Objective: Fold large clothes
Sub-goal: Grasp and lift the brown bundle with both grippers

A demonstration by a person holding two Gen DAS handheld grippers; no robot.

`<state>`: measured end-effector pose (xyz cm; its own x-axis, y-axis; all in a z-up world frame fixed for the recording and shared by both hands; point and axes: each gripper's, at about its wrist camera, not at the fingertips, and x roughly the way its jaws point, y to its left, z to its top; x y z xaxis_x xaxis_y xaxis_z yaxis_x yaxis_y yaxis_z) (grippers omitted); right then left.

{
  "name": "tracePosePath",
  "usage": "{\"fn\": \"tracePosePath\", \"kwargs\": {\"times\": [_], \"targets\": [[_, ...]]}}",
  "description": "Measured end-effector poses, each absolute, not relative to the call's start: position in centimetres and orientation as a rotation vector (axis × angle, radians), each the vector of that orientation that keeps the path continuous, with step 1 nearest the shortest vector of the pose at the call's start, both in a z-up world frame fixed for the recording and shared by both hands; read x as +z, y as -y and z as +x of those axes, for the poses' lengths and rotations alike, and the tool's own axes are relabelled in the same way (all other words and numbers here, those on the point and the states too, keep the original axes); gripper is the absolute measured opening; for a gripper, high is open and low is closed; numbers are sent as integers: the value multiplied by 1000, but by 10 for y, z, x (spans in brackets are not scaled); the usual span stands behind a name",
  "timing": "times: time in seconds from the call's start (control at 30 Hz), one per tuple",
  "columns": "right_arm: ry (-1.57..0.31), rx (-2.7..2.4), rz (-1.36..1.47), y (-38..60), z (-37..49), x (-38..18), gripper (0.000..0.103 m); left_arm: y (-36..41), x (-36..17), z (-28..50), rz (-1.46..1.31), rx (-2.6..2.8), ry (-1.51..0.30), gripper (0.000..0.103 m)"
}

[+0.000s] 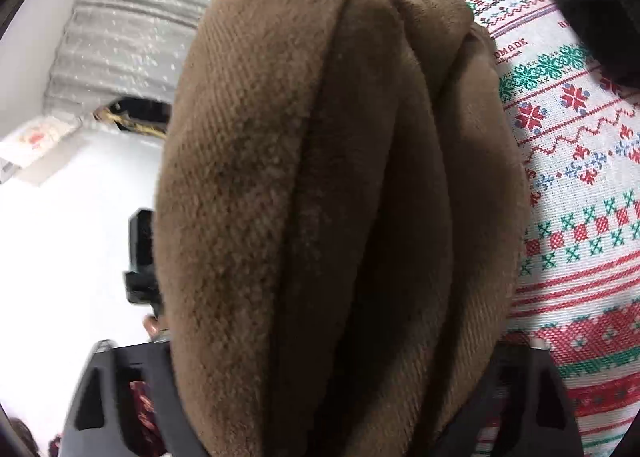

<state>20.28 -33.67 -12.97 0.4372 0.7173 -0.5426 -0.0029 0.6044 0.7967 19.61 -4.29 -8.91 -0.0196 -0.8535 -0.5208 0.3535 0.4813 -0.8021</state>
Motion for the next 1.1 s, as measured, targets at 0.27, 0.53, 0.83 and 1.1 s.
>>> {"fn": "tracePosePath", "kwargs": {"times": [0.27,0.53,0.83,1.1], "targets": [[-878,564,814,332,179,-86,46,62,-13,171,-442,-1051,-1092,63],[-733,522,710,378,168,26,46,130,82,187,-413,-1184,-969,63],[-656,312,664,517,172,125,46,313,139,239,-381,-1380,-965,63],[-686,151,805,642,220,62,61,447,65,301,-323,-1356,-1090,74]]}}
